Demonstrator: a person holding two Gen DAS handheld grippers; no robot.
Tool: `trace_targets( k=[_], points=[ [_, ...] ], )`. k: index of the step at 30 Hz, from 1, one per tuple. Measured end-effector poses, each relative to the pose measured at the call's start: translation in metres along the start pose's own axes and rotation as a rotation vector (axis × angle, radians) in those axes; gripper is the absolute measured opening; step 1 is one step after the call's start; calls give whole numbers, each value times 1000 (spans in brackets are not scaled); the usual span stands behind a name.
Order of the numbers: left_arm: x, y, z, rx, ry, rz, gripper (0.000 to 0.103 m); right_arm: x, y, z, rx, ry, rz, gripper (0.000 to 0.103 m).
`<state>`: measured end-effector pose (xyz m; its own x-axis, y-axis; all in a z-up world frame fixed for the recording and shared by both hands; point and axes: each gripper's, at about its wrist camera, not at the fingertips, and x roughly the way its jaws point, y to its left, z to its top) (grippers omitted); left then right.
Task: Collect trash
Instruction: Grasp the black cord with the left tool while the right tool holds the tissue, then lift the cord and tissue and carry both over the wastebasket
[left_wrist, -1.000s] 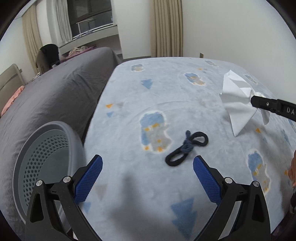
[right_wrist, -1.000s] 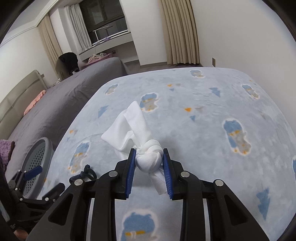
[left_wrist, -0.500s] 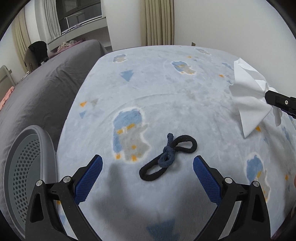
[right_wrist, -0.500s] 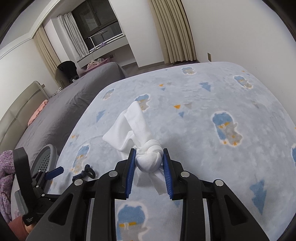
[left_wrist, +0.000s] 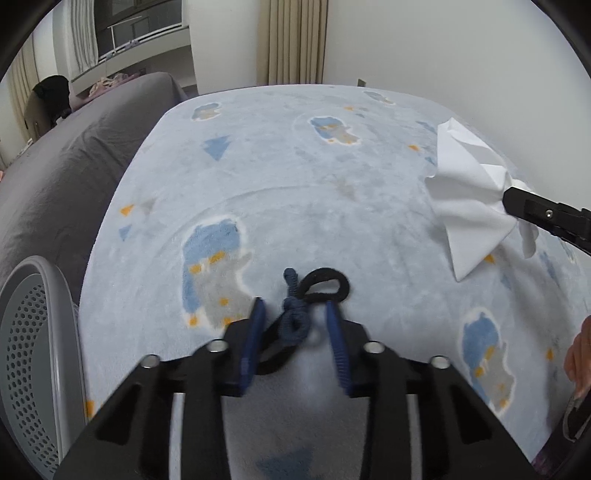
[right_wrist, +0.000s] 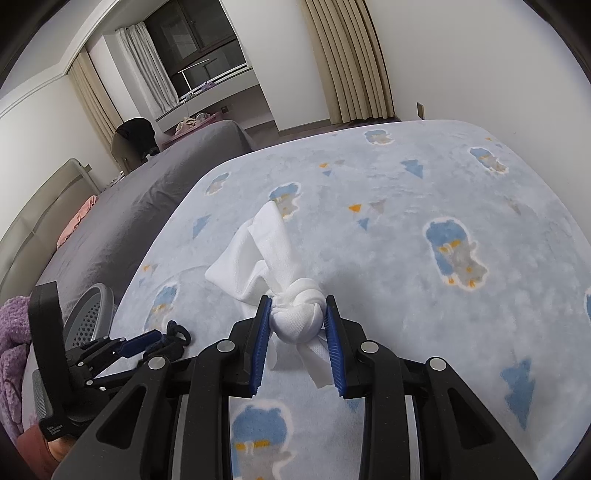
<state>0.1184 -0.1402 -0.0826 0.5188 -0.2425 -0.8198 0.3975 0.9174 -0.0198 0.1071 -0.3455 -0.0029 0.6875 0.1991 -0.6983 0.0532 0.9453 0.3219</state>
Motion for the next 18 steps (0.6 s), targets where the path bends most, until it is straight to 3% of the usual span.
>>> trace_targets(
  k=[1,8,18],
  points=[
    [-1,0,0,-3,3,-16,16,0,1,0,-2,1,-1,28],
    [-20,7,-1,-17,-39,-12,16,1,8,-4,-23,4,-11,28],
    [-66,48,-5,-73,-145,104,16,4,42,-18,-69,37,21,28]
  ],
)
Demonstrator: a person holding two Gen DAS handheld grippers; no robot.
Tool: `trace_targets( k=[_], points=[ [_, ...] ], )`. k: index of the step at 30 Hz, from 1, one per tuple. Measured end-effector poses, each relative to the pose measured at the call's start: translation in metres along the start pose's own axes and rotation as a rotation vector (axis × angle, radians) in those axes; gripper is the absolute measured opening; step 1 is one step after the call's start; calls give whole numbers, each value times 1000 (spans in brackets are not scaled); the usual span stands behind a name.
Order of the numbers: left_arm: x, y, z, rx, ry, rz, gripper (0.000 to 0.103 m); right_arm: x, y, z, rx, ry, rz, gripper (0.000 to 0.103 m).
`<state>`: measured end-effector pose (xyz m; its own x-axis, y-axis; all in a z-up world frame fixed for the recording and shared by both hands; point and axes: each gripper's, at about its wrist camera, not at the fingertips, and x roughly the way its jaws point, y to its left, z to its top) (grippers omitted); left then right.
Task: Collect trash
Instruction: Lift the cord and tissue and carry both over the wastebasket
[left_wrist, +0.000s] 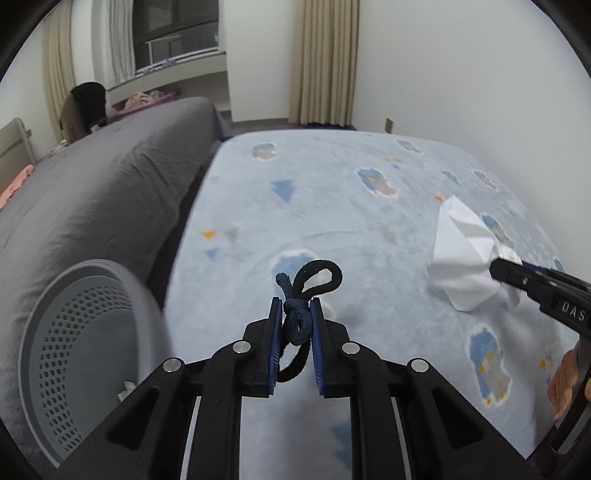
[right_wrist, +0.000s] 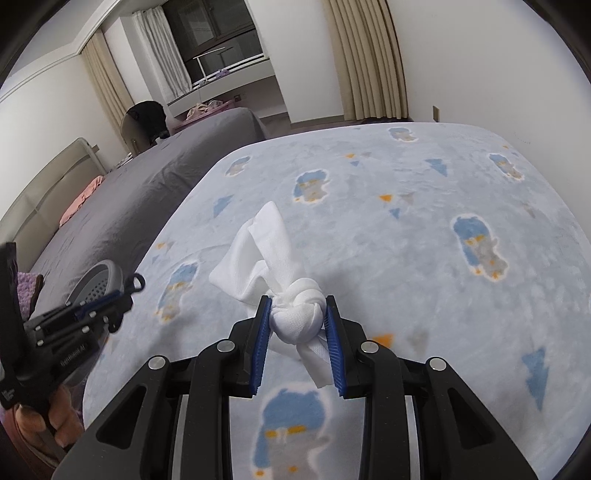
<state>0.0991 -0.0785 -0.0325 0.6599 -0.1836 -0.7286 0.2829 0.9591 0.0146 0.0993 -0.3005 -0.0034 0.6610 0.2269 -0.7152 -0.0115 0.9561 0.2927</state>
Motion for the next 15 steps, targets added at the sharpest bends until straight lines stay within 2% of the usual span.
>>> trace_targets(
  k=[8,15],
  points=[
    [-26,42,-7,-53,-41,76,16,2,42,-2,-40,6,33,28],
    [-46,81,-17,-106,-61,126,16,9,94,1,-103,12,91,28]
  ],
)
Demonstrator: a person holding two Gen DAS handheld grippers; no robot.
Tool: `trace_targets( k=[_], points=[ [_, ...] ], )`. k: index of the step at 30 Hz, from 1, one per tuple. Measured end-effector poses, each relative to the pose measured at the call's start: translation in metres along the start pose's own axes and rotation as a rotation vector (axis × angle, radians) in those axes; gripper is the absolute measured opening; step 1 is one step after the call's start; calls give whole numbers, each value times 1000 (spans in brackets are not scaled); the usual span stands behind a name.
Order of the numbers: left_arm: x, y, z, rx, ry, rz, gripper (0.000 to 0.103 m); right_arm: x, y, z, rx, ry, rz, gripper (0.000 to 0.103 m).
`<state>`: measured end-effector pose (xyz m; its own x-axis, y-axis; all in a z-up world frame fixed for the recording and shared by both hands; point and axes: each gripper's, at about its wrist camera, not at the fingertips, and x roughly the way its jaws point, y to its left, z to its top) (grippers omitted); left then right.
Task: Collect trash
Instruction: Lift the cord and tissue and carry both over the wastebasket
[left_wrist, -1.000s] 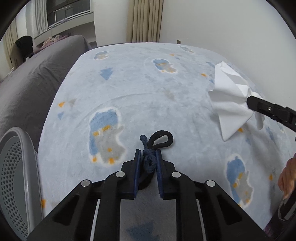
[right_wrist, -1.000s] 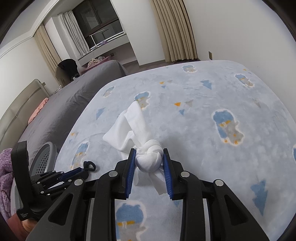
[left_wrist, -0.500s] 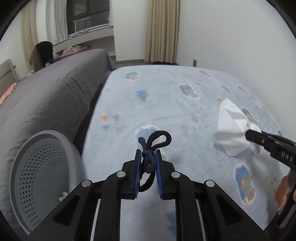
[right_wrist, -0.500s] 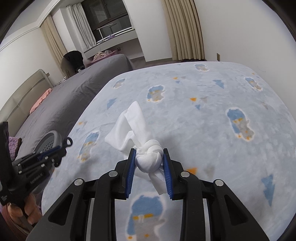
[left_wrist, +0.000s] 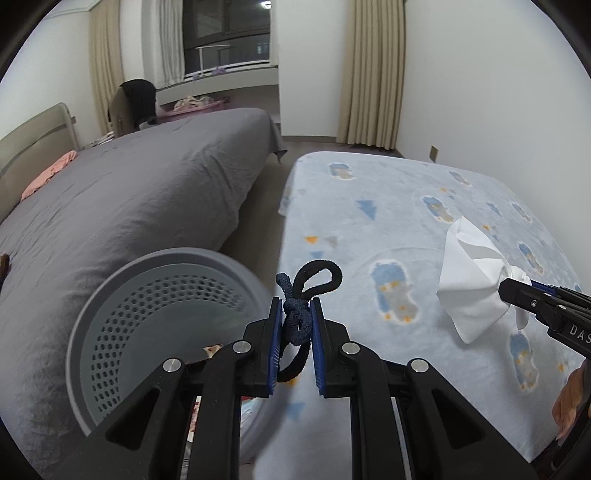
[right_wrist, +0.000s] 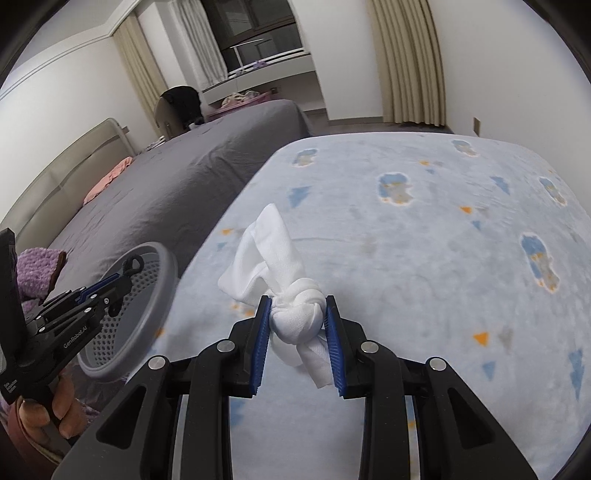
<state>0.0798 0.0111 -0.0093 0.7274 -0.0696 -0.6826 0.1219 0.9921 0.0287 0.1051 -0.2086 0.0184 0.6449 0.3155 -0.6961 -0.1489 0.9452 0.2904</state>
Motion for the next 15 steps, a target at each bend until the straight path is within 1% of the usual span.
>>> trace_targets(
  k=[3,6,12,15],
  points=[
    [-4,22,-5,-34,0,32,16,8,24,5,-28,4,33,28],
    [-6,45,-11,-63,6,80,16,18,48,8,-52,11,68,28],
    [-3,91,-25,-130,39,176,16,40,91,13,-90,33,135,28],
    [-1,105,-25,-164,49,199,16,49,113,17,-107,43,166,28]
  ],
)
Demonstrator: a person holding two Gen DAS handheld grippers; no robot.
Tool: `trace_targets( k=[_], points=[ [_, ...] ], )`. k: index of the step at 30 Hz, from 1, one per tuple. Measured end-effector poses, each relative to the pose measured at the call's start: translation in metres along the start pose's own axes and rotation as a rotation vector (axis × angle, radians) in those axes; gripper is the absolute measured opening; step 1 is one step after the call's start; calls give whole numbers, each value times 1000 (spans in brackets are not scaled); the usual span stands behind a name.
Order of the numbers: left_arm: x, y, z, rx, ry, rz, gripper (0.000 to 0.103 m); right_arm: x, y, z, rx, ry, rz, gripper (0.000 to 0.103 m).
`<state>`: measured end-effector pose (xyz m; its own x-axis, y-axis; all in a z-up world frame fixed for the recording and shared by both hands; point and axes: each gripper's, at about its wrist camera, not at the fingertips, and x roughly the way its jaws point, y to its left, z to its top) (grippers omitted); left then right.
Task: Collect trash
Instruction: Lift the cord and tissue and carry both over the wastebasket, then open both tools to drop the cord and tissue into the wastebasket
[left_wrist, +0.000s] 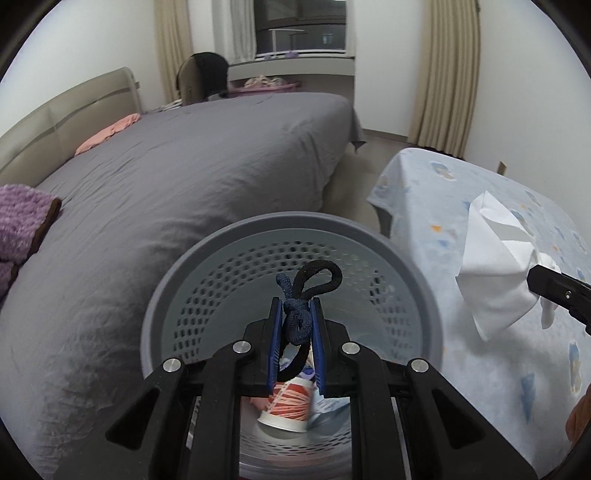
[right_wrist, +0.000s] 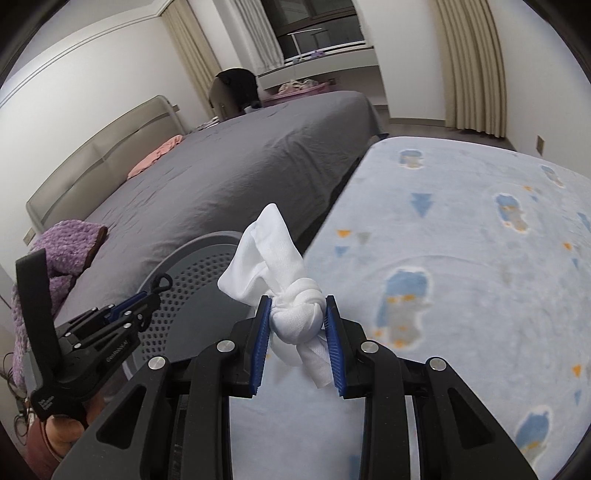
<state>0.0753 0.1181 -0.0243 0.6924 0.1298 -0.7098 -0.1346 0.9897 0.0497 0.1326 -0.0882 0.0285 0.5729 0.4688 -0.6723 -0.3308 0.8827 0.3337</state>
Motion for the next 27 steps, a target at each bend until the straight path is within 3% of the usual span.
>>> trace_targets(
  k=[11,27],
  points=[
    [6,26,4,-63,16,32,16,35,49,23,-51,29,93,28],
    [21,56,-3,-112,68,78,16,80,71,8,-89,117,83,28]
  ],
)
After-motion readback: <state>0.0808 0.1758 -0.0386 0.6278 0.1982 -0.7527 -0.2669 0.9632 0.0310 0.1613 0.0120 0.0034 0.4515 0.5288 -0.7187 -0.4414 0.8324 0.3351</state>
